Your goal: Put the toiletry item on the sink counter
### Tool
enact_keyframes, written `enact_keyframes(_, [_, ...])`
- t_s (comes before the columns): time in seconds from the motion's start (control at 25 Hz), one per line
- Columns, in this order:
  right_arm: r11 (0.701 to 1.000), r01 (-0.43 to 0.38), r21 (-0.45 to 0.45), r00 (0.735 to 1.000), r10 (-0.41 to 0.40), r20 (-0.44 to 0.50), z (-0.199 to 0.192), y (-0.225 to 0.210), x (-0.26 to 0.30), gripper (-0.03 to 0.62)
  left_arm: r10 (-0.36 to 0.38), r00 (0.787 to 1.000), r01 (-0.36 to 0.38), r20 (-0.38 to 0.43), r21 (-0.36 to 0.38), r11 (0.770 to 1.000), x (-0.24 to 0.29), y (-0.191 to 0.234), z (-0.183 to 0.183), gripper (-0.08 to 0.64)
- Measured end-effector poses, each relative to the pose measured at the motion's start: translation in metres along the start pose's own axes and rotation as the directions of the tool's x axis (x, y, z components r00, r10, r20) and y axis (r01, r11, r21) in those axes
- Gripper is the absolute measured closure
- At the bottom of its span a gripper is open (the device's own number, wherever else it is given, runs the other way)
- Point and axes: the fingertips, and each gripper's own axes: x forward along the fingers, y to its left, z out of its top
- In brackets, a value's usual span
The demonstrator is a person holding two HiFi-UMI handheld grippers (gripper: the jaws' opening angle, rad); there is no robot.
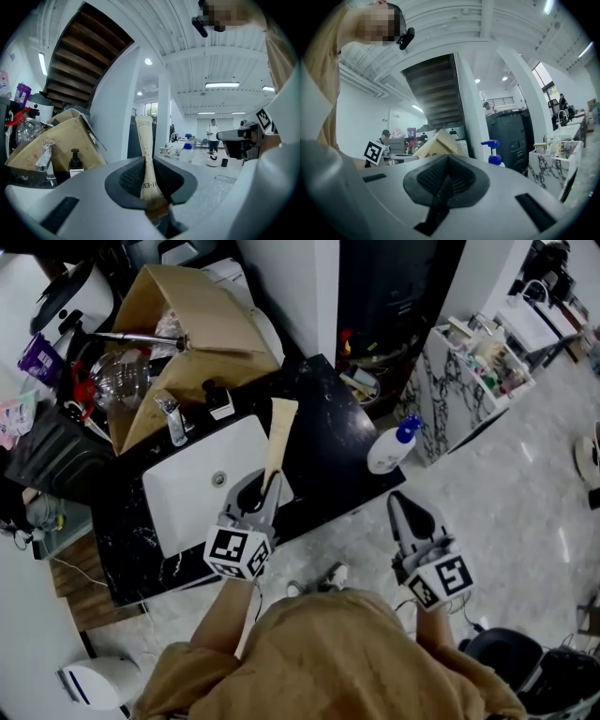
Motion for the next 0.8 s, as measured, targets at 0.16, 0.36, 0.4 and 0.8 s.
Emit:
enact_keyframes(0.16, [1.0,0.019,0.002,1.0,-0.019,-0.007,-0.003,-0.004,-0.011,0.589,-0.017,0.999,0.017,-0.035,0.005,1.0,0.02,-0.003,-0.01,0.513])
enact_keyframes(0.36, [0.999,0.051,0.003,0.999,-0.051,-0.004,-0.003,-0.007,-0.026,0.588,-0.028,0.993,0.03,-0.115,0.019,0.999,0.048,-0.002,-0.041,0.512])
enact_keyframes(0.4, [0.998,0.056,0.003,0.998,-0.056,-0.004,-0.003,-0.008,-0.029,0.588,-0.029,0.991,0.032,-0.134,0.021,0.999,0.054,-0.002,-0.048,0.512])
enact_keyframes(0.8, [0.995,0.099,-0.006,0.995,-0.099,-0.016,-0.003,-0.011,-0.05,0.588,-0.022,0.962,0.039,-0.271,0.057,0.998,0.1,0.008,-0.097,0.512])
